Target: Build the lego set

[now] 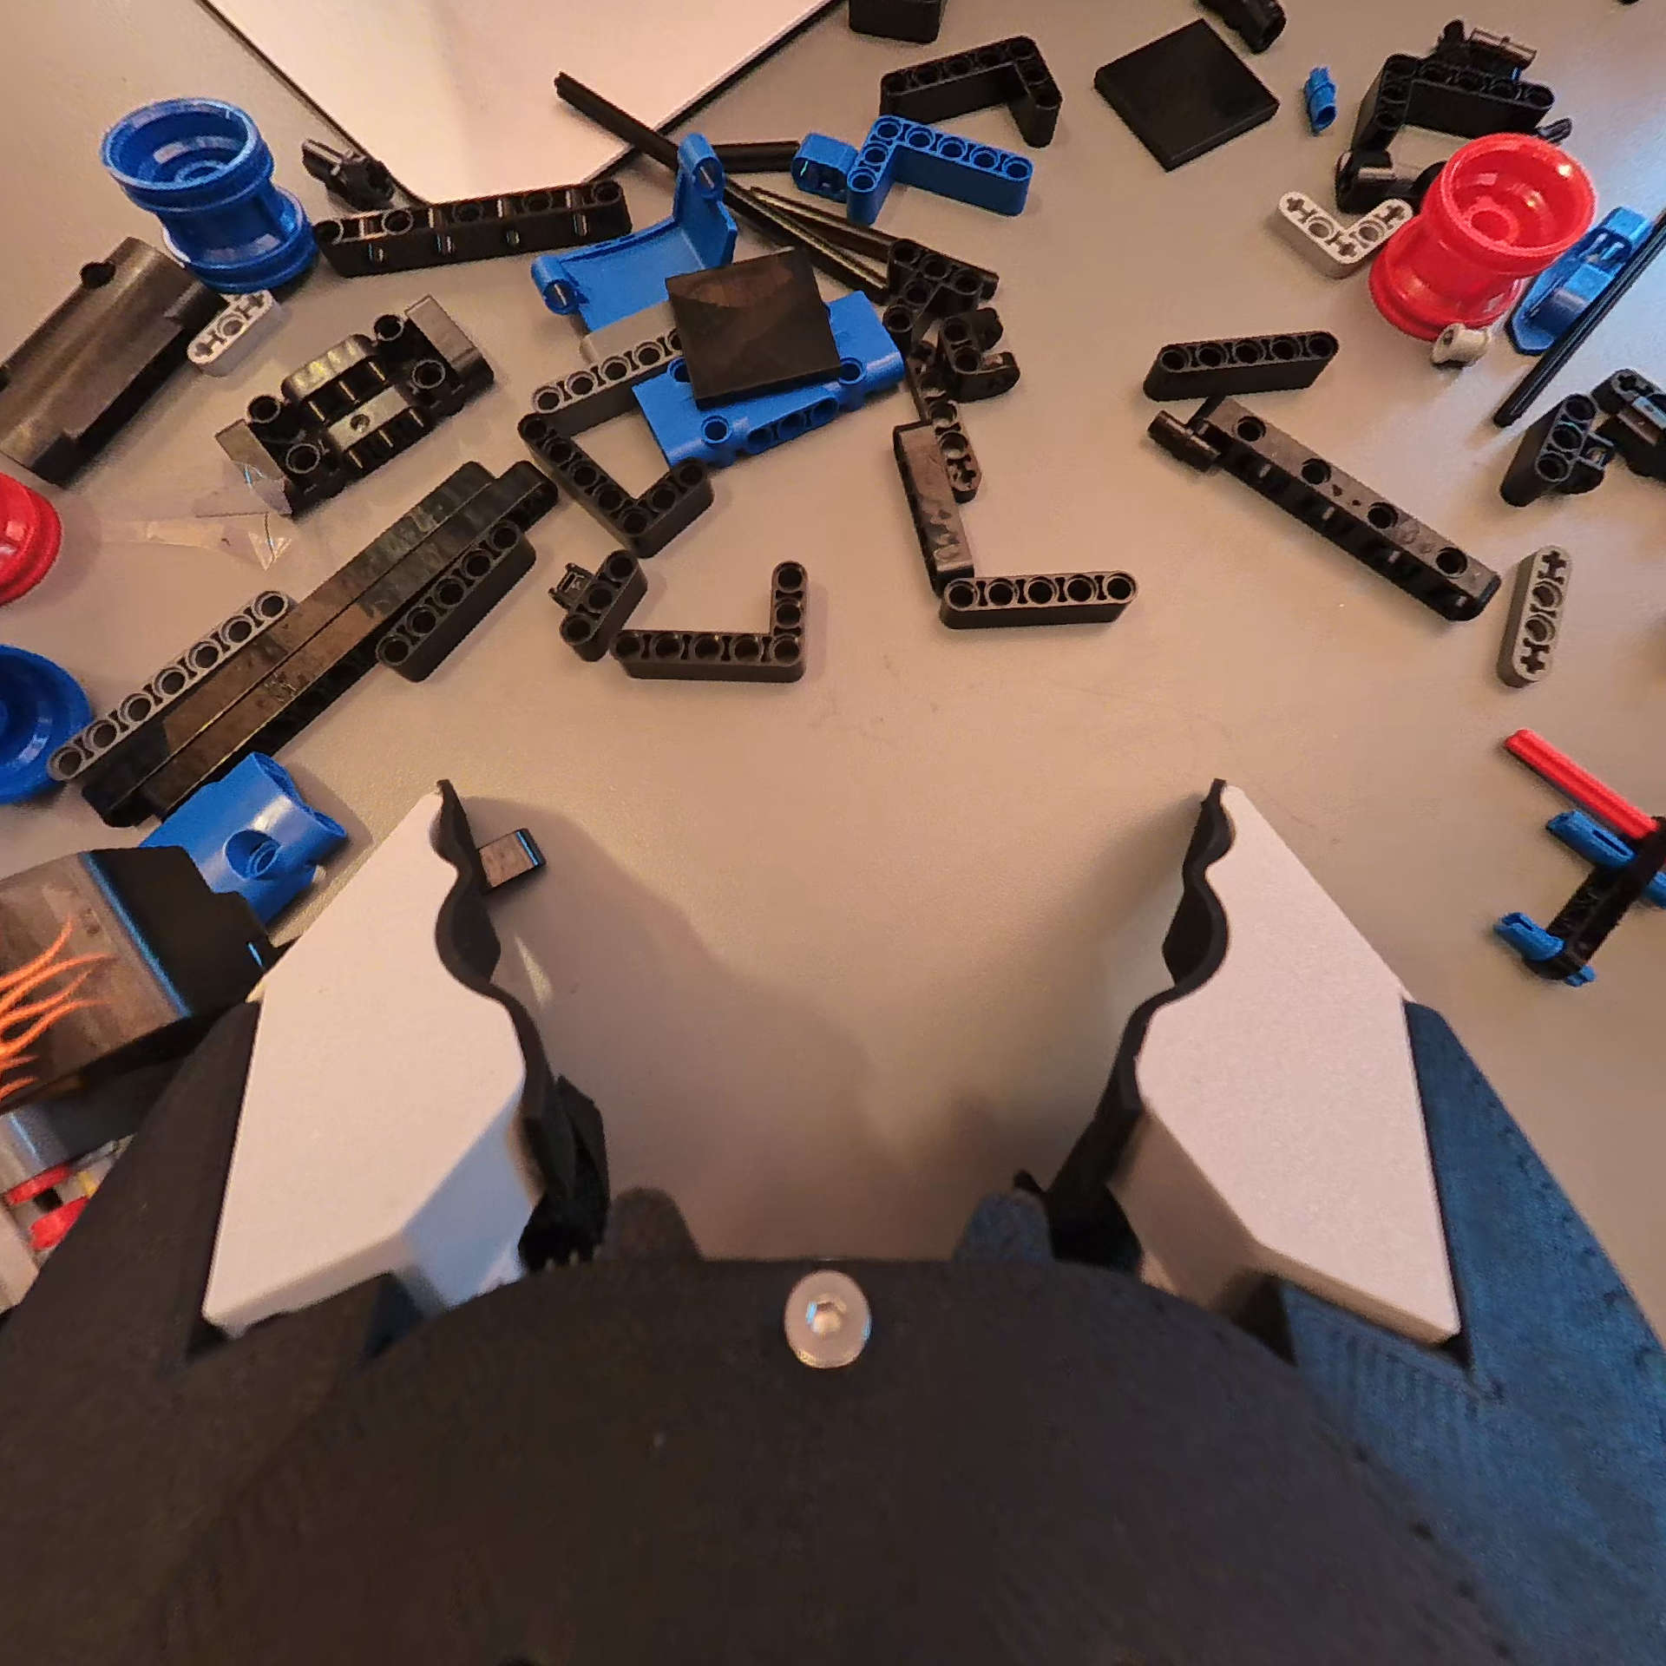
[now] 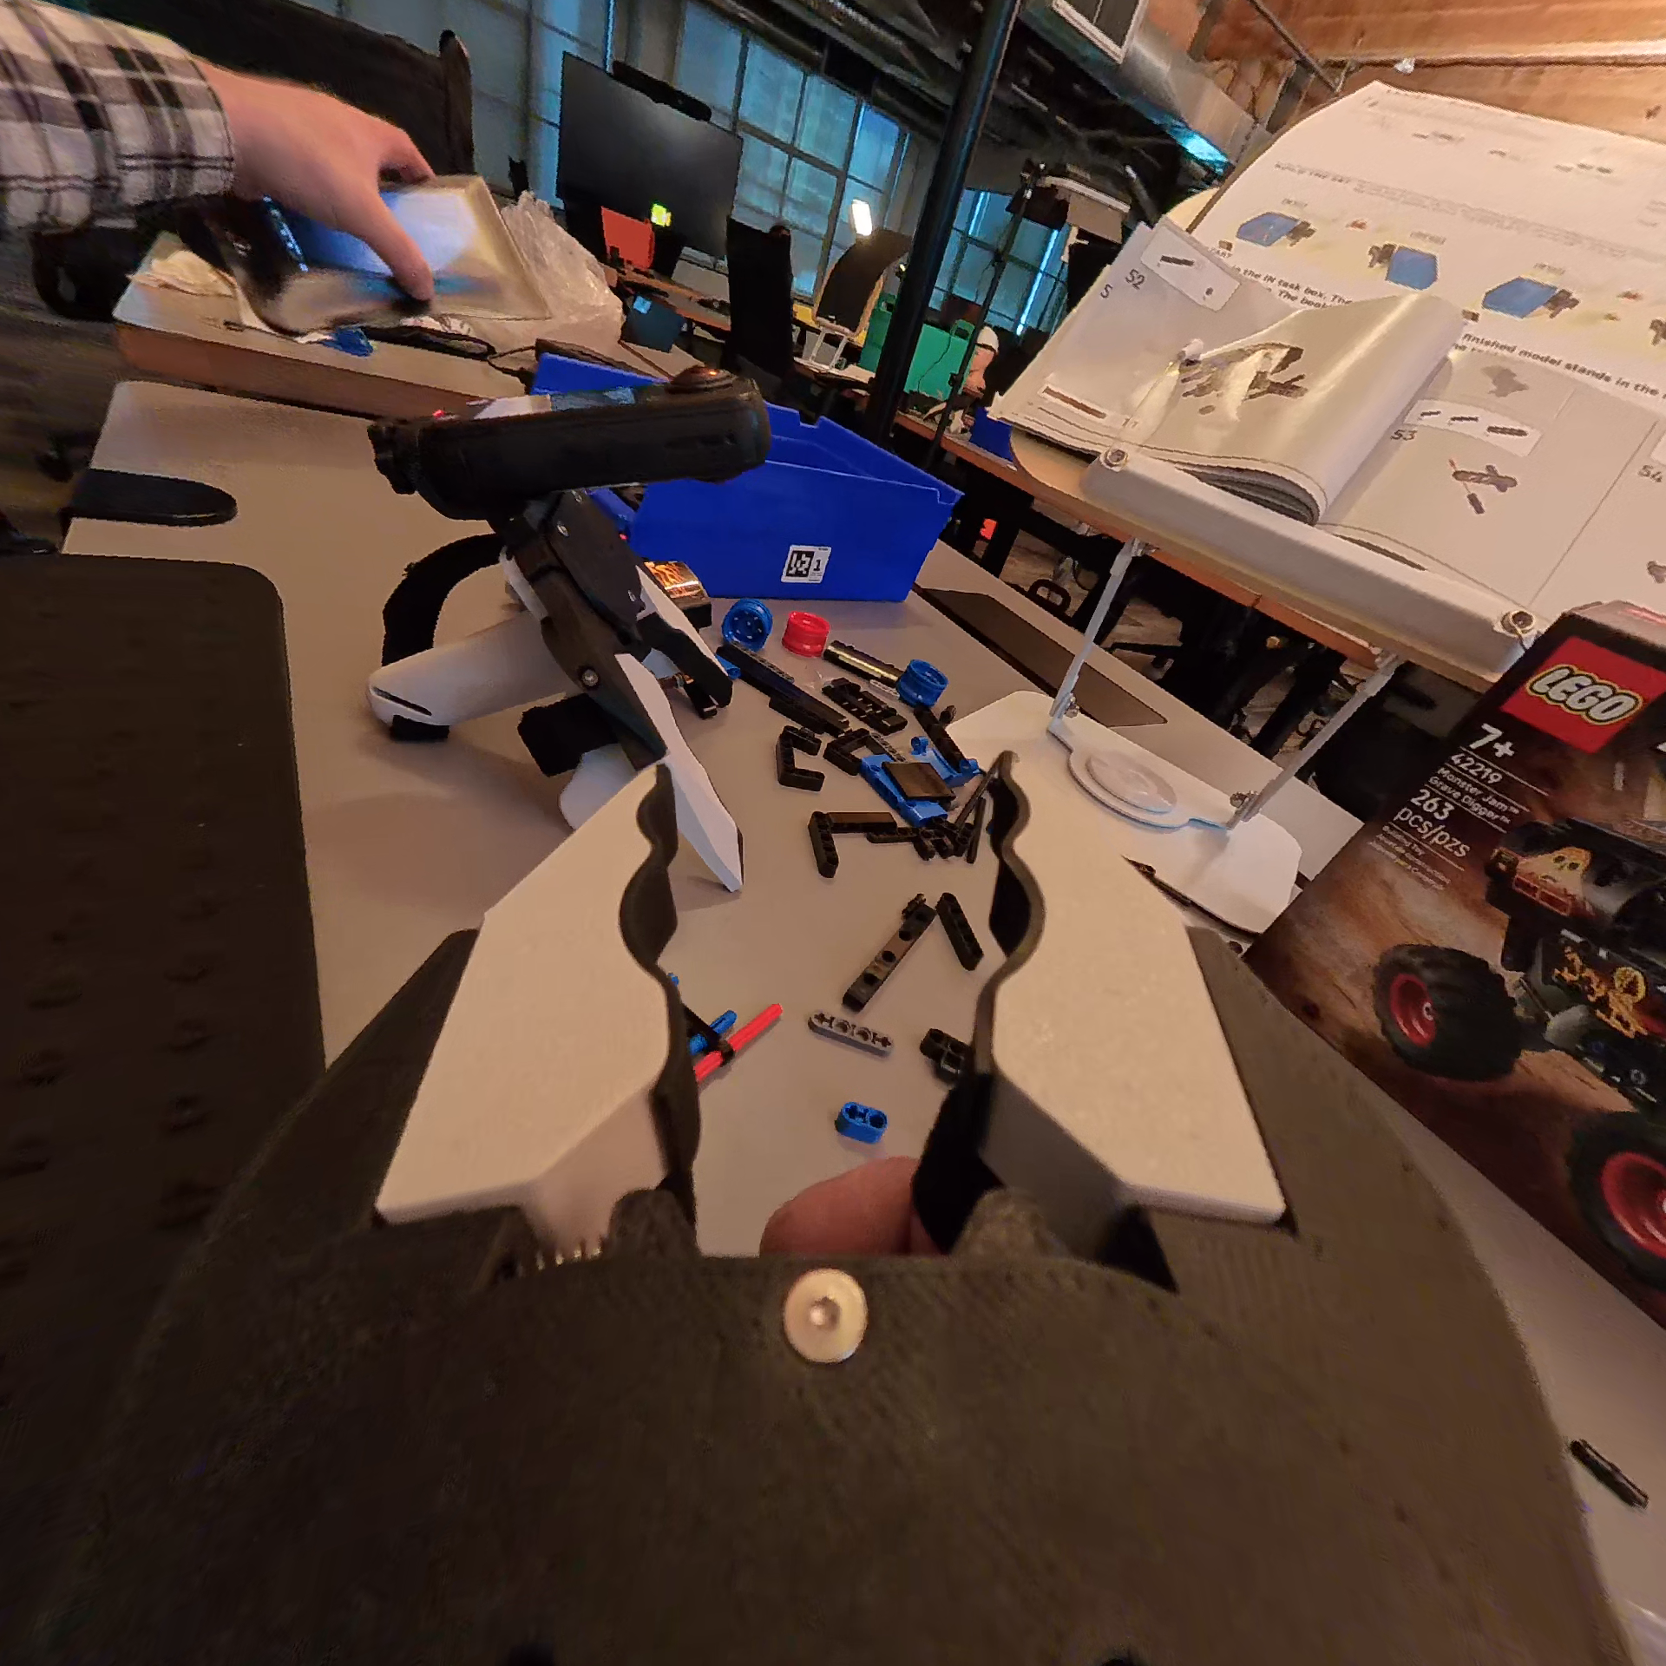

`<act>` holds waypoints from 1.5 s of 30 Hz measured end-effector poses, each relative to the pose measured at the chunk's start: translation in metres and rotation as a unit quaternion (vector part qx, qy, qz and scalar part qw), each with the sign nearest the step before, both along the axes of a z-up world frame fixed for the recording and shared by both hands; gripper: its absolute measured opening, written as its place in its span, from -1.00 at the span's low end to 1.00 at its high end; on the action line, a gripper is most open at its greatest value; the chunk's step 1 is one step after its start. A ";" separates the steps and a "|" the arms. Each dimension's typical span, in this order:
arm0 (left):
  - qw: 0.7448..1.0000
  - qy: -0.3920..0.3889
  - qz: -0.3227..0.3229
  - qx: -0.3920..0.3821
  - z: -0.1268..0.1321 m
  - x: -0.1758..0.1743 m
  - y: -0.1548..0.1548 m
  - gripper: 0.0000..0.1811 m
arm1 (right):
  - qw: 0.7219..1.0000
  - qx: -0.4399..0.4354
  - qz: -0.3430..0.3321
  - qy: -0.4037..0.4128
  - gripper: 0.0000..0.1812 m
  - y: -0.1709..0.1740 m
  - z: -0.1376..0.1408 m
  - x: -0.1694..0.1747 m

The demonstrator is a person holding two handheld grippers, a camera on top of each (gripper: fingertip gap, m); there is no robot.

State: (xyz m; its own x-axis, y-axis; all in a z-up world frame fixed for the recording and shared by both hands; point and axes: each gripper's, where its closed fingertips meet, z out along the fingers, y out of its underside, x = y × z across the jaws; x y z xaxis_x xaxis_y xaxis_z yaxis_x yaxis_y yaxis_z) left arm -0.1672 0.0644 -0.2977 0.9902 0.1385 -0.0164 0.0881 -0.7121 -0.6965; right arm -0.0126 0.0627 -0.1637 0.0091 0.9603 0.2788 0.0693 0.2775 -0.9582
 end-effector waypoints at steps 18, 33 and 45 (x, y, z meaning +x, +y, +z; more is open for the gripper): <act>1.000 0.000 0.000 0.000 0.000 0.000 0.000 0.64 | 0.998 0.005 -0.048 -0.035 -0.26 0.023 -0.019 -0.008; 1.000 0.000 0.000 0.000 0.000 0.000 0.000 0.64 | 0.997 0.030 -0.041 -0.052 -0.26 0.015 -0.023 -0.013; 1.000 0.000 0.000 0.000 0.000 0.000 0.000 0.64 | 0.996 0.041 -0.052 -0.056 -0.25 0.012 -0.019 -0.012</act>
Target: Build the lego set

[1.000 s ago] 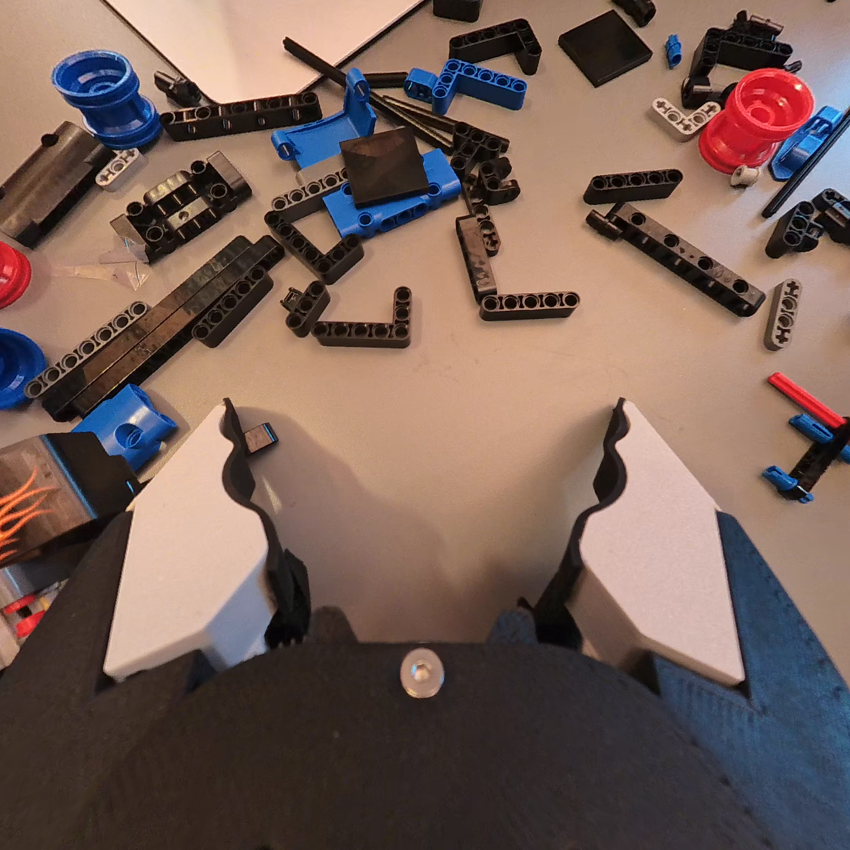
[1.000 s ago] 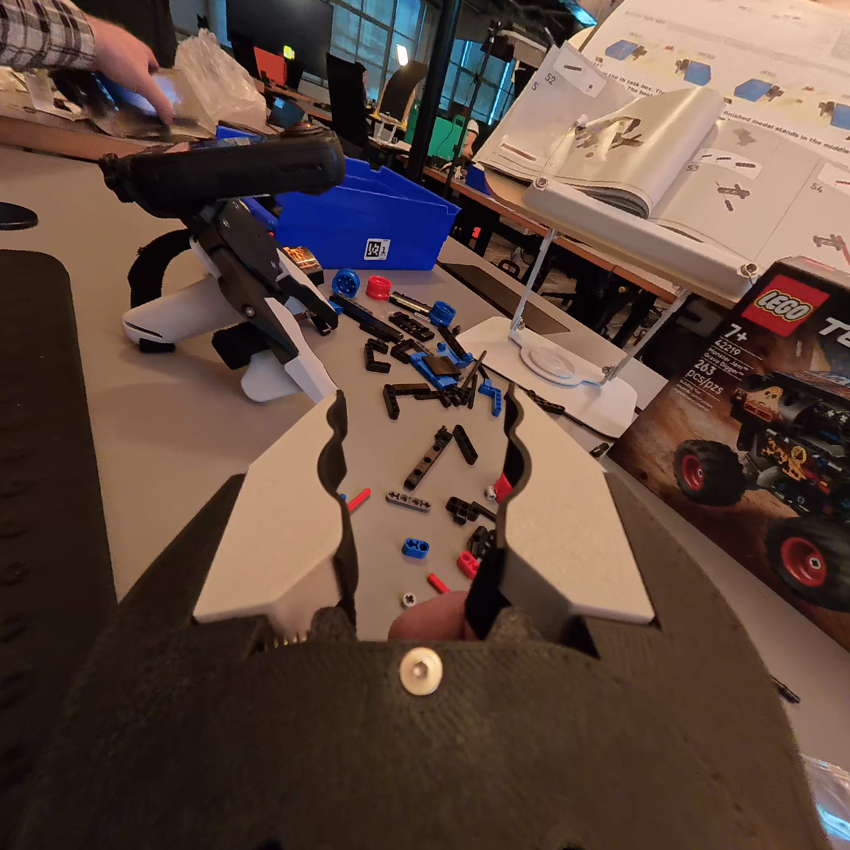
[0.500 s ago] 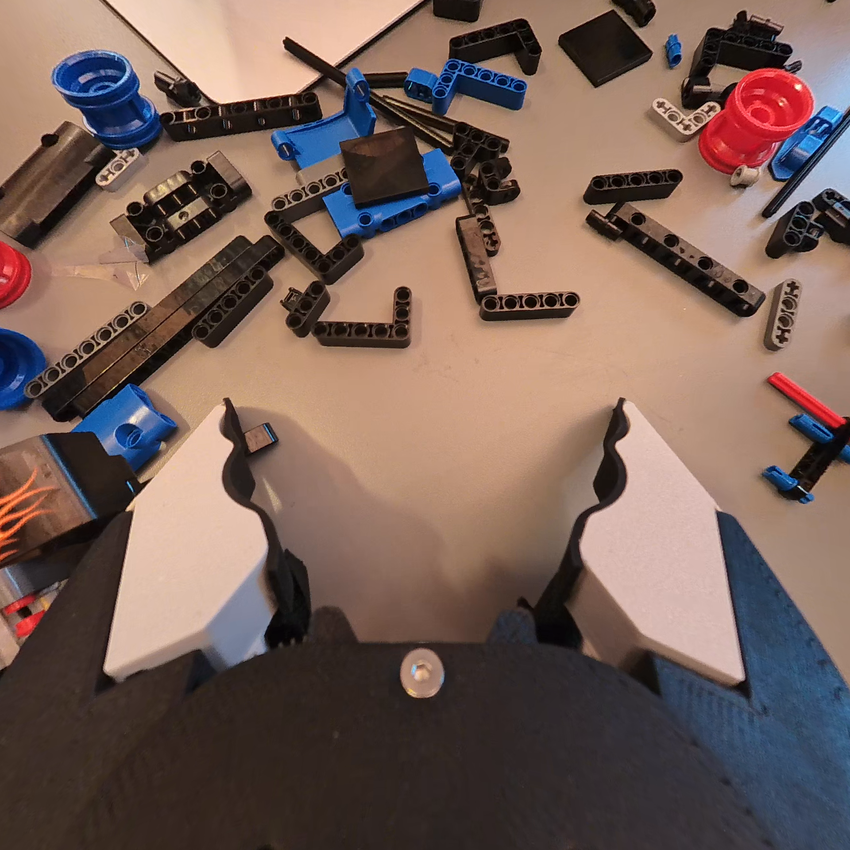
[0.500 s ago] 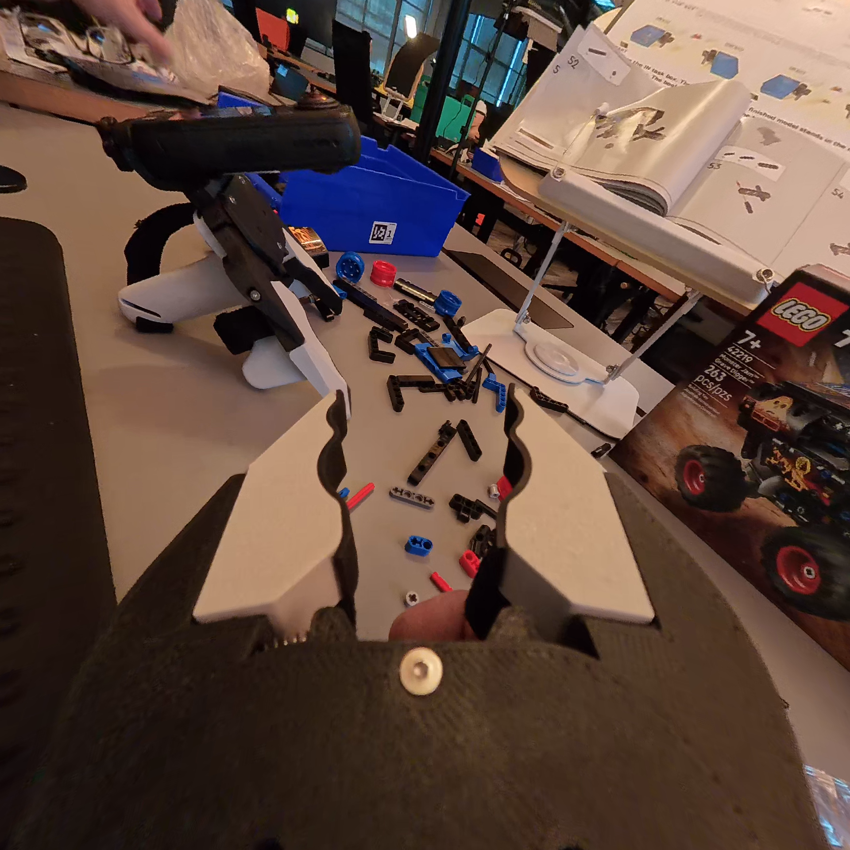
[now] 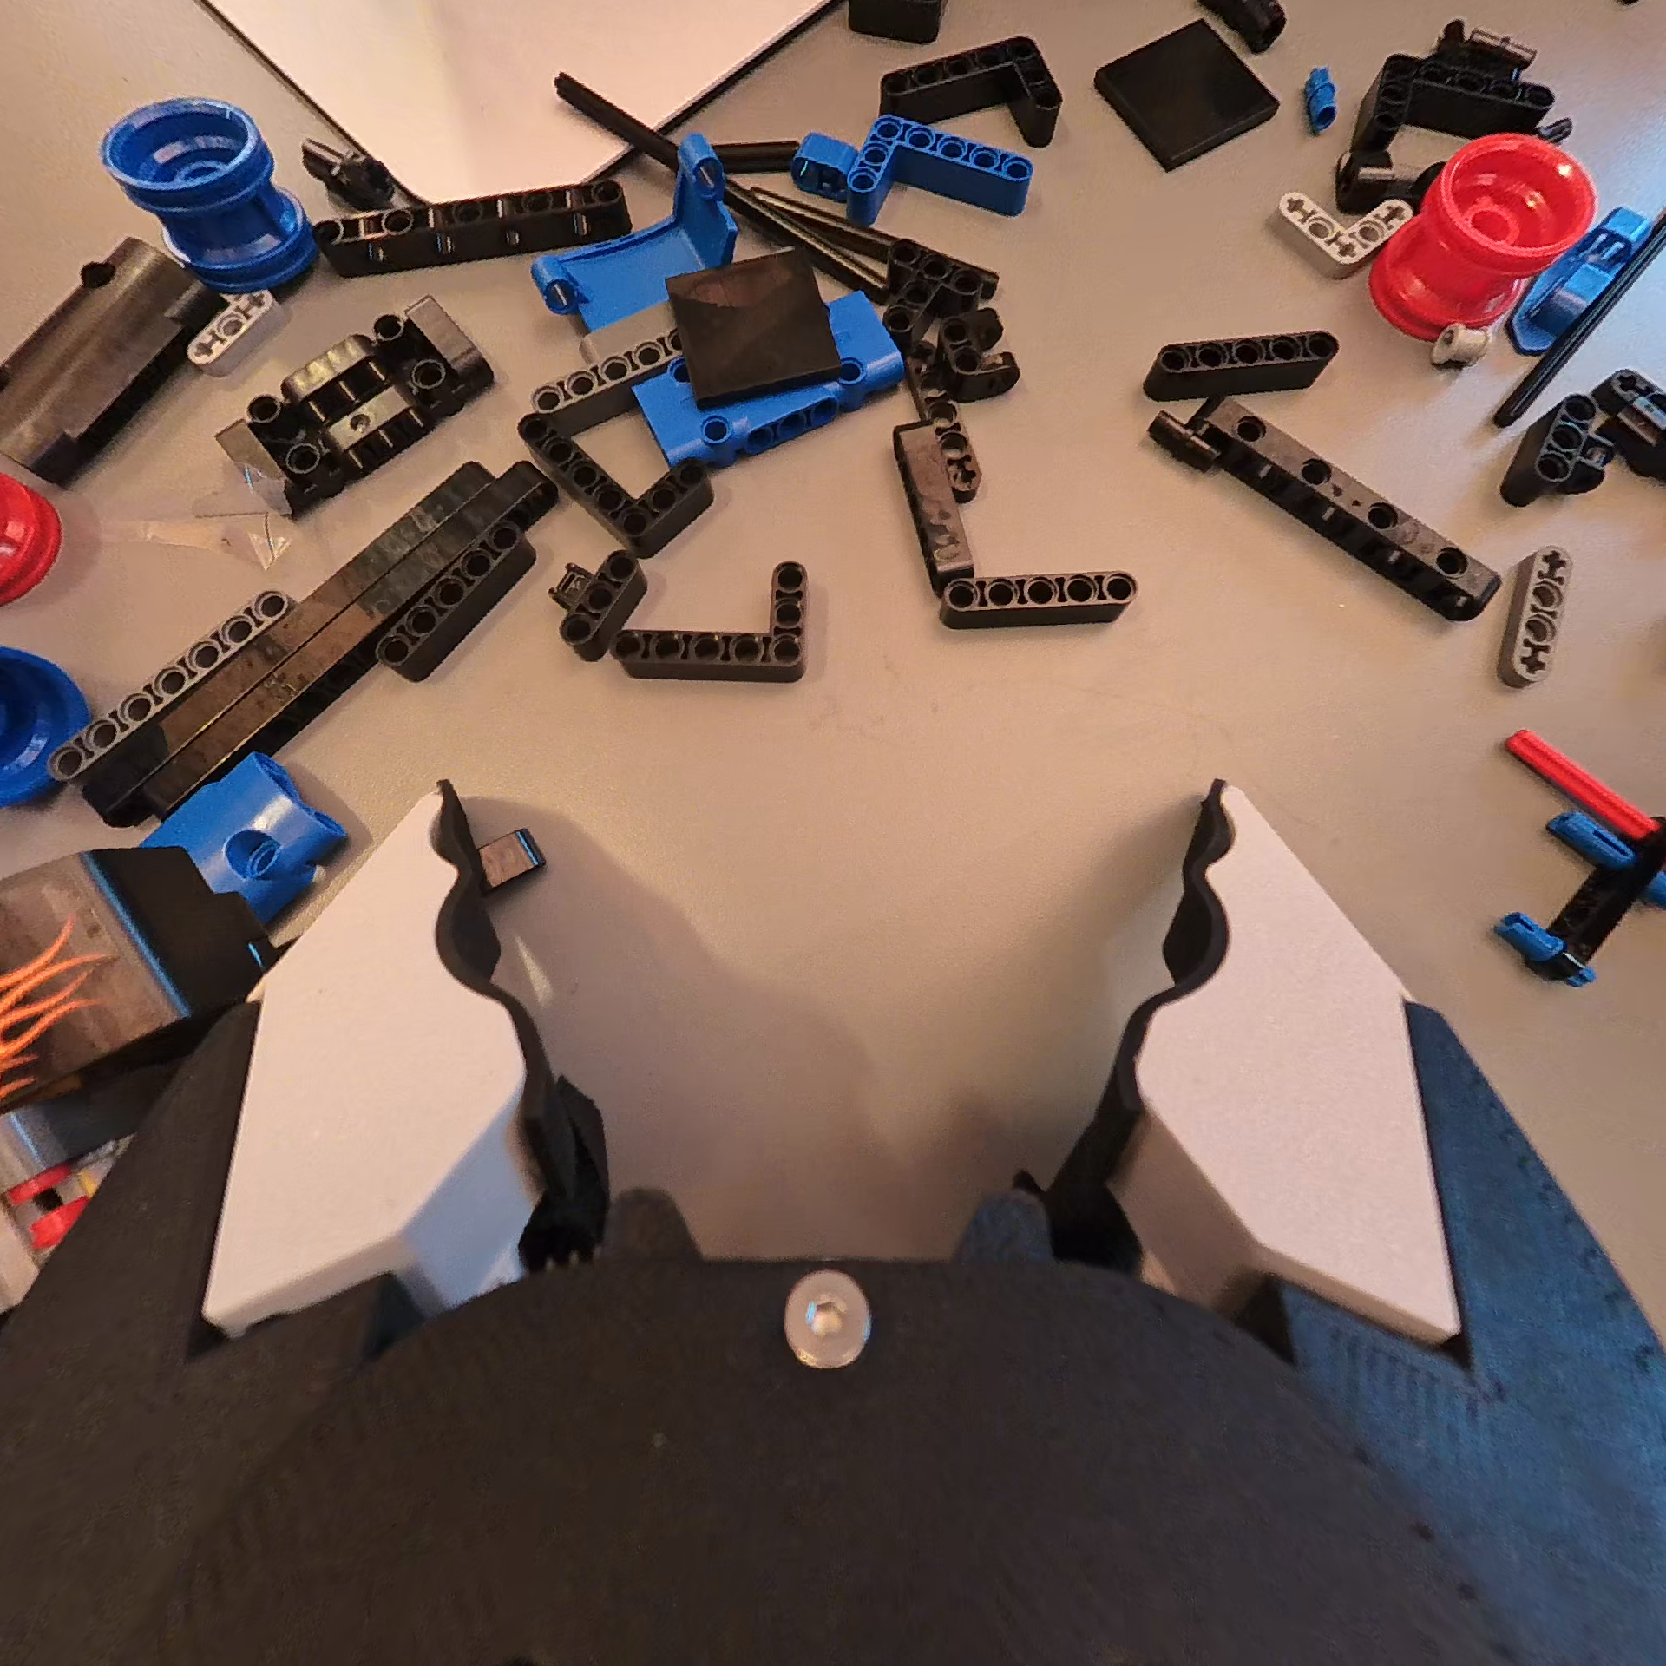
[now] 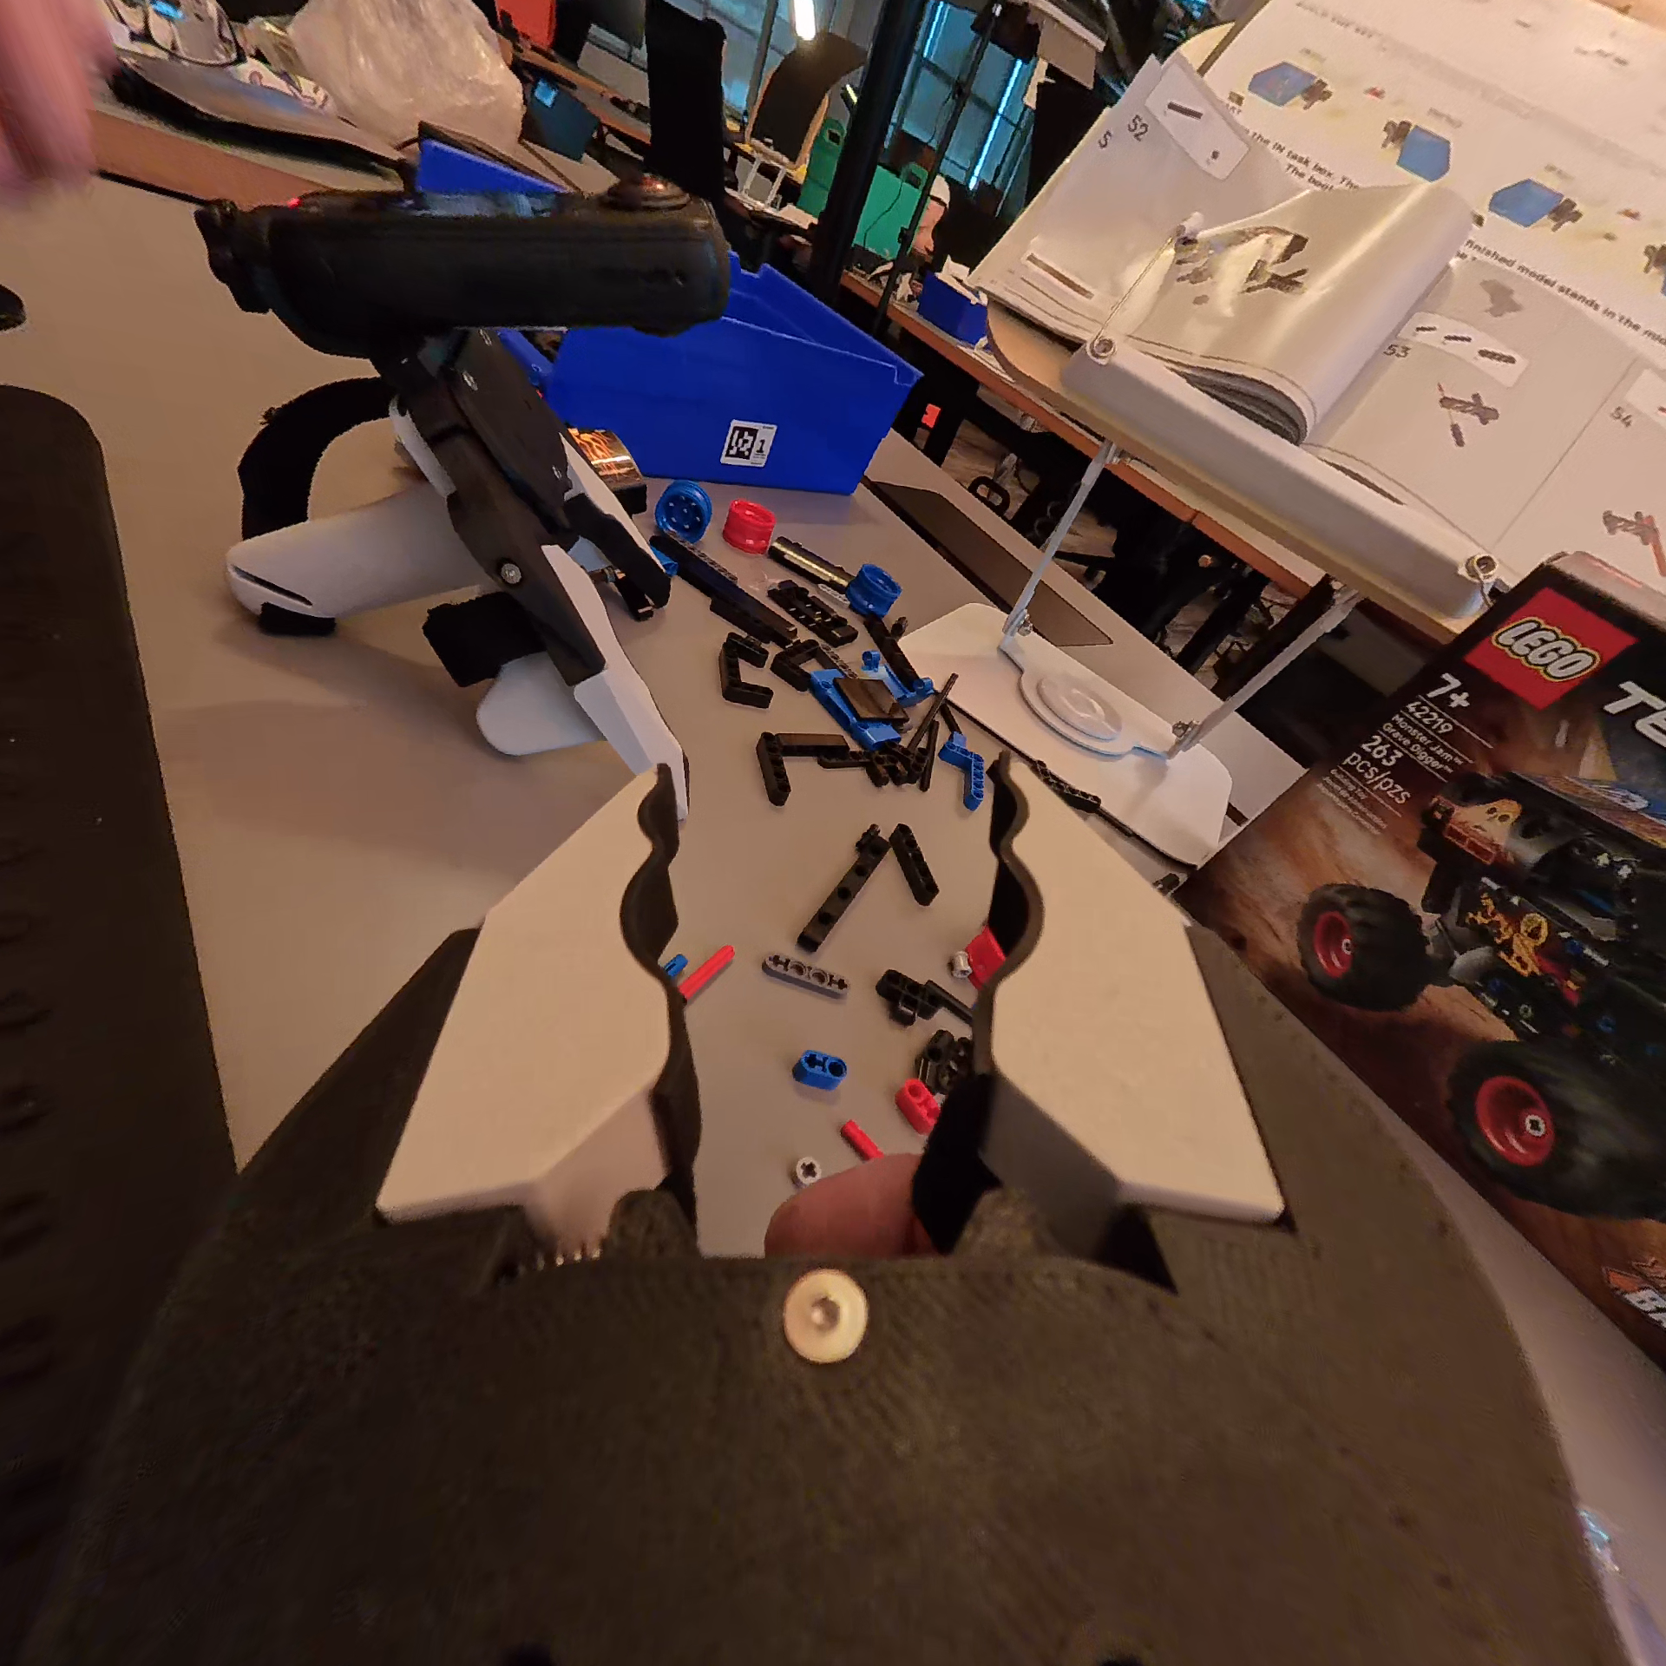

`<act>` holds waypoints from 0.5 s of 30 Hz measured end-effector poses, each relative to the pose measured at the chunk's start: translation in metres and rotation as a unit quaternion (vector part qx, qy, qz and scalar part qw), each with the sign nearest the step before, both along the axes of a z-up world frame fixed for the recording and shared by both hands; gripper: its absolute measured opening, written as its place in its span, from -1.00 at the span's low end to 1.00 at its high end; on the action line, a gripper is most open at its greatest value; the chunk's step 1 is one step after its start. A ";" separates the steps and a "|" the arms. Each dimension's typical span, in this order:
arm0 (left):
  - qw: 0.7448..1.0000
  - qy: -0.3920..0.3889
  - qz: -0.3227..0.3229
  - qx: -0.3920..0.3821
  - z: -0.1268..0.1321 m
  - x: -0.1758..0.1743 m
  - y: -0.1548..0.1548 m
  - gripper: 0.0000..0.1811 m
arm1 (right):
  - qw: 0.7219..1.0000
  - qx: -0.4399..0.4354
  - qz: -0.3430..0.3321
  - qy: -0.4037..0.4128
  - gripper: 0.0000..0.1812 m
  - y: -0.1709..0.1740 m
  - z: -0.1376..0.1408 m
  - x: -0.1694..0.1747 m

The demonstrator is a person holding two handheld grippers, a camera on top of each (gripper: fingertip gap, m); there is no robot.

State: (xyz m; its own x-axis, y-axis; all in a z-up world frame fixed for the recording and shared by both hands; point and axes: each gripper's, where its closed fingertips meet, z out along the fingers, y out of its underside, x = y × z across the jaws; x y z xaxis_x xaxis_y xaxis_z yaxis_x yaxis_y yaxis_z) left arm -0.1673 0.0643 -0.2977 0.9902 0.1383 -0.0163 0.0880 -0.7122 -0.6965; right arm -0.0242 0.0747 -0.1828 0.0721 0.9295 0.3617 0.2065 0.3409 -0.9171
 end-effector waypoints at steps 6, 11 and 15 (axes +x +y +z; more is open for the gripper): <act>1.000 -0.002 -0.004 -0.005 -0.001 -0.003 0.002 0.71 | 1.000 0.012 0.012 -0.009 -0.25 -0.011 -0.001 -0.005; 1.000 -0.002 -0.005 -0.006 -0.002 -0.004 0.003 0.74 | 0.994 0.037 0.060 -0.079 -0.24 -0.045 -0.005 -0.038; 1.000 -0.002 -0.004 -0.006 -0.002 -0.004 0.003 0.74 | 0.980 0.026 0.105 -0.169 -0.22 -0.057 -0.030 -0.075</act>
